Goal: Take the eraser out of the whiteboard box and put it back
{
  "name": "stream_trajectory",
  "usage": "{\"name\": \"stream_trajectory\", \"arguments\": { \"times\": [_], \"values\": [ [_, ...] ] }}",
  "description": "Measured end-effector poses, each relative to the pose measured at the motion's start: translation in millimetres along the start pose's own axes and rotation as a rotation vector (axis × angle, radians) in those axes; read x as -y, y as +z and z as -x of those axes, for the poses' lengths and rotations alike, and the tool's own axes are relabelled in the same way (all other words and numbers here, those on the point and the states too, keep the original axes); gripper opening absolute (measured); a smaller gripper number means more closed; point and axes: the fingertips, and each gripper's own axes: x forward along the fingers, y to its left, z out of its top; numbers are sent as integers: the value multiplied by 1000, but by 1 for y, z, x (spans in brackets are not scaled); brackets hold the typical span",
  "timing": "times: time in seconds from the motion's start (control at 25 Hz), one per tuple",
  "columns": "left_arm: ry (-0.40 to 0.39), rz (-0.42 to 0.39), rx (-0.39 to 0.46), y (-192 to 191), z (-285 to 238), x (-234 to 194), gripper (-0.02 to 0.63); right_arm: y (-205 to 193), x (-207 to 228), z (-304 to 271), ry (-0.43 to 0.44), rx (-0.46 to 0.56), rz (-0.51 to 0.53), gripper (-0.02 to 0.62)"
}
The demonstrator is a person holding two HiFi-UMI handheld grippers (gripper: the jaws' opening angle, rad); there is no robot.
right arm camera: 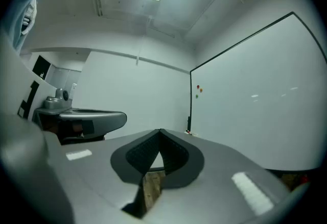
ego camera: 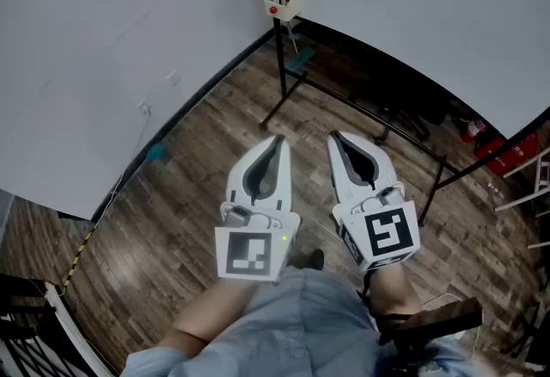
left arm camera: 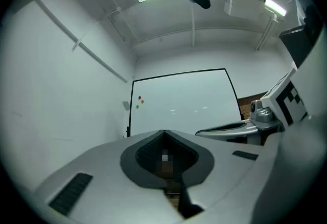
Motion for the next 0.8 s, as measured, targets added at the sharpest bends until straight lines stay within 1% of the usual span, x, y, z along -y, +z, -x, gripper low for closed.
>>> {"name": "stream_trajectory", "arguments": {
  "times": [0.16,0.56,0.8],
  "values": [
    [0,-5,0,-1,-2,5,3,1,5,2,-11,-3,-6,0],
    [11,-27,-8,-3,-14,20,3,-2,24,8,15,22,-14,0],
    [17,-38,4,1,-21,32,3,0,34,13,25,37,-5,0]
  ]
}}
